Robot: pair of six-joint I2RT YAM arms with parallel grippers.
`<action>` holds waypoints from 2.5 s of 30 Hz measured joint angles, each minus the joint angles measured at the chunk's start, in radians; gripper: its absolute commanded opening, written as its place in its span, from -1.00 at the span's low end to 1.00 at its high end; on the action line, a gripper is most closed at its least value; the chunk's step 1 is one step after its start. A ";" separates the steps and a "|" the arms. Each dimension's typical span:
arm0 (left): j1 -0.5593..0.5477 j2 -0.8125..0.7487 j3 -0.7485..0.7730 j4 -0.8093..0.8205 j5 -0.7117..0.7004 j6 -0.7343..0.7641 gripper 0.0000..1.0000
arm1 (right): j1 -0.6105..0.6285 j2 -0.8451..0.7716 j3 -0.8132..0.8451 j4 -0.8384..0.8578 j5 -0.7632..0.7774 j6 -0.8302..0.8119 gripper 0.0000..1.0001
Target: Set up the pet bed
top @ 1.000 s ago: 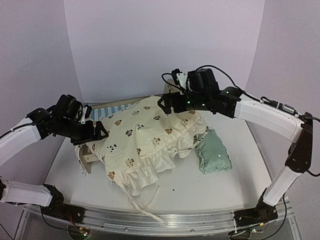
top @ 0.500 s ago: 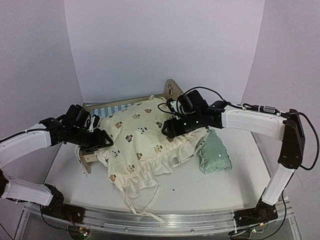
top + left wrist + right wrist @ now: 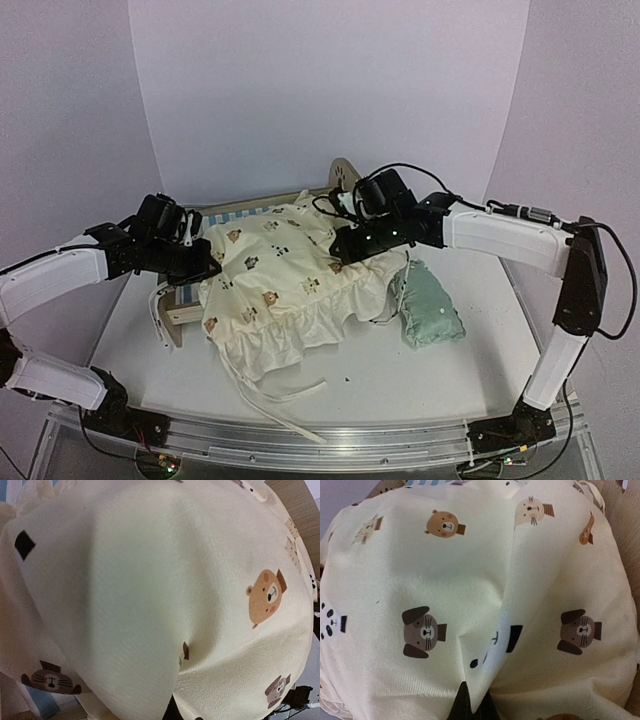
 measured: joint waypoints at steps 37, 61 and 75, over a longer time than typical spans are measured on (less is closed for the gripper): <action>0.123 0.387 0.345 0.137 -0.425 0.316 -1.00 | 0.007 0.319 0.204 0.261 0.066 -0.155 -1.00; 0.155 0.456 0.438 -0.097 -0.535 0.212 0.66 | 0.011 0.312 0.196 0.269 0.185 -0.109 0.36; 0.148 0.324 0.474 -0.277 -0.499 0.152 0.99 | 0.003 0.094 0.177 0.138 0.135 -0.070 0.96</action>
